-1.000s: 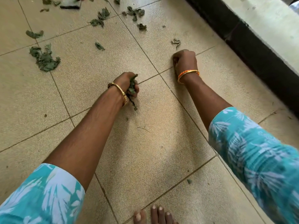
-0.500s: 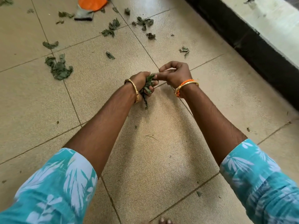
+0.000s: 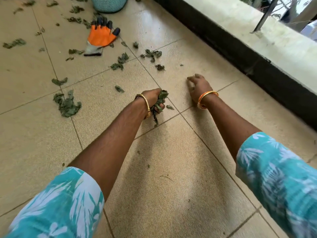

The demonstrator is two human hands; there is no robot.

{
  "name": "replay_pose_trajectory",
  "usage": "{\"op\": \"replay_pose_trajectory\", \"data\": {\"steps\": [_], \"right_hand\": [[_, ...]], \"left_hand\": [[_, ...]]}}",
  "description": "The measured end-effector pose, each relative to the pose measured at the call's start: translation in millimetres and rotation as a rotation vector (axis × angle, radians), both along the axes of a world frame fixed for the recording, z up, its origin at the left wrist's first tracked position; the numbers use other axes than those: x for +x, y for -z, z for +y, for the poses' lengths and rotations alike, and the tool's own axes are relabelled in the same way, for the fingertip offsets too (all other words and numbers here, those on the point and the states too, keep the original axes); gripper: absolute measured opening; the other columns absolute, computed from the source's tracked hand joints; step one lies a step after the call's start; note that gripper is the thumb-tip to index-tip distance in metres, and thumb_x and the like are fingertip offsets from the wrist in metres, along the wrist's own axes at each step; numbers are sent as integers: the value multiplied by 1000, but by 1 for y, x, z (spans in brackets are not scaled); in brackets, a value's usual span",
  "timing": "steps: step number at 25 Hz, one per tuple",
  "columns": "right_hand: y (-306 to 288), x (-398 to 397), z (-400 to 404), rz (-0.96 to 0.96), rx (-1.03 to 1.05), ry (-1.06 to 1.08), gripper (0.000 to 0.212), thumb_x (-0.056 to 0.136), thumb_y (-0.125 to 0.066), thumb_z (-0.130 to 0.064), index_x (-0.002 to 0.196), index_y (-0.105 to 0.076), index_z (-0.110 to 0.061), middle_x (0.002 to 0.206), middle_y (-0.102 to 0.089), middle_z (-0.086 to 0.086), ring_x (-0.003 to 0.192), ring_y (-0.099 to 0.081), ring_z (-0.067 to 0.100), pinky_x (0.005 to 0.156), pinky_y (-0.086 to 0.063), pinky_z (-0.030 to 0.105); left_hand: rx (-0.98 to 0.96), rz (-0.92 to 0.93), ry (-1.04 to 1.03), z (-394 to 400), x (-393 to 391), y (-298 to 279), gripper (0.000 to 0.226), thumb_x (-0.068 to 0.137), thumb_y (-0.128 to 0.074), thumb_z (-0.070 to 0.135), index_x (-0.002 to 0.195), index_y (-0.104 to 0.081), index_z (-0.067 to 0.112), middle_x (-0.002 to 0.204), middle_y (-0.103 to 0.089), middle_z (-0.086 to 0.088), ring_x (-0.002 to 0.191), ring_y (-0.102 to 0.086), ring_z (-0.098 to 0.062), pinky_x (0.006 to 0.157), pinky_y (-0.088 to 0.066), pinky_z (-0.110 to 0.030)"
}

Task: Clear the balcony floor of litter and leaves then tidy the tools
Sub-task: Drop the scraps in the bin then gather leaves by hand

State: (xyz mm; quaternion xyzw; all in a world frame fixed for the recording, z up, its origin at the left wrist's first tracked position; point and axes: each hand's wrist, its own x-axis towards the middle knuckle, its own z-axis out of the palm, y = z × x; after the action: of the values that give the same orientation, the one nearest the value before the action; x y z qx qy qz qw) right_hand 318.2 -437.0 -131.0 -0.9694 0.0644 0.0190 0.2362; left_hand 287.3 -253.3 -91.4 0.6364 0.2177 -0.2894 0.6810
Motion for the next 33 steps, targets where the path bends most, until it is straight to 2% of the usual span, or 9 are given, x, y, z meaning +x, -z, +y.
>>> {"op": "replay_pose_trajectory", "data": {"steps": [4, 8, 11, 15, 18, 21, 24, 27, 33], "right_hand": [[5, -10, 6, -202, -79, 56, 25, 83, -50, 6, 96, -70, 0, 99, -65, 20, 98, -57, 36, 81, -50, 37], [-4, -43, 33, -235, 167, -6, 21, 86, -56, -2, 100, -71, -3, 103, -68, 14, 98, -61, 25, 89, -48, 31], [10, -75, 63, -226, 26, -261, 20, 91, -52, -11, 101, -66, -1, 113, -59, 15, 108, -51, 30, 86, -43, 36], [22, -83, 74, -265, -190, -301, 16, 91, -48, -3, 94, -64, -2, 103, -60, 15, 99, -48, 32, 68, -45, 38], [4, -76, 83, -259, 76, -124, 17, 86, -53, 0, 90, -70, -3, 94, -62, 16, 90, -56, 29, 73, -45, 33], [-32, -73, 105, -176, 653, 166, 13, 81, -64, -3, 81, -73, -13, 83, -68, 8, 77, -65, 18, 75, -53, 24], [-68, -69, 144, -56, 1030, 194, 16, 77, -70, 1, 72, -70, -14, 80, -69, 12, 79, -69, 25, 77, -58, 35], [-97, -65, 183, -67, 1037, 217, 15, 77, -71, 0, 73, -69, -15, 82, -70, 11, 81, -69, 23, 75, -58, 32], [-147, -63, 260, -98, 730, 167, 19, 85, -56, -8, 96, -72, -12, 90, -70, 5, 81, -64, 16, 70, -52, 21]], "left_hand": [[7, 10, 2, 0, 5, 9, 31, 100, -40, 20, 71, -44, 9, 61, -41, -4, 28, -41, -8, 30, -22, -11], [45, 16, -20, 10, 4, 20, 29, 99, -41, 19, 71, -44, 9, 61, -41, -5, 30, -39, -8, 31, -23, -12], [83, 28, -42, 21, -1, 24, 26, 98, -42, 20, 75, -45, 9, 62, -43, -6, 27, -40, -8, 31, -24, -11], [133, 39, 1, 32, -8, 22, 32, 99, -41, 22, 70, -44, 10, 60, -43, -4, 26, -39, -7, 30, -24, -11], [149, 42, 44, 40, -11, 12, 34, 100, -39, 22, 69, -43, 9, 61, -42, -5, 35, -40, -10, 30, -23, -10], [176, 51, 130, 50, -10, -11, 33, 100, -38, 22, 69, -43, 10, 61, -40, -4, 36, -38, -10, 30, -21, -10], [228, 18, 188, 72, 0, -48, 27, 98, -35, 19, 73, -41, 12, 63, -40, -5, 28, -35, -7, 32, -22, -9], [302, -17, 190, 101, 10, -82, 22, 98, -33, 20, 81, -44, 11, 66, -46, -6, 30, -37, -8, 33, -24, -10], [372, -86, 48, 162, 5, -117, 34, 94, -34, 12, 62, -44, 7, 28, -42, -3, 21, -34, -10, 32, -25, -9]]}}
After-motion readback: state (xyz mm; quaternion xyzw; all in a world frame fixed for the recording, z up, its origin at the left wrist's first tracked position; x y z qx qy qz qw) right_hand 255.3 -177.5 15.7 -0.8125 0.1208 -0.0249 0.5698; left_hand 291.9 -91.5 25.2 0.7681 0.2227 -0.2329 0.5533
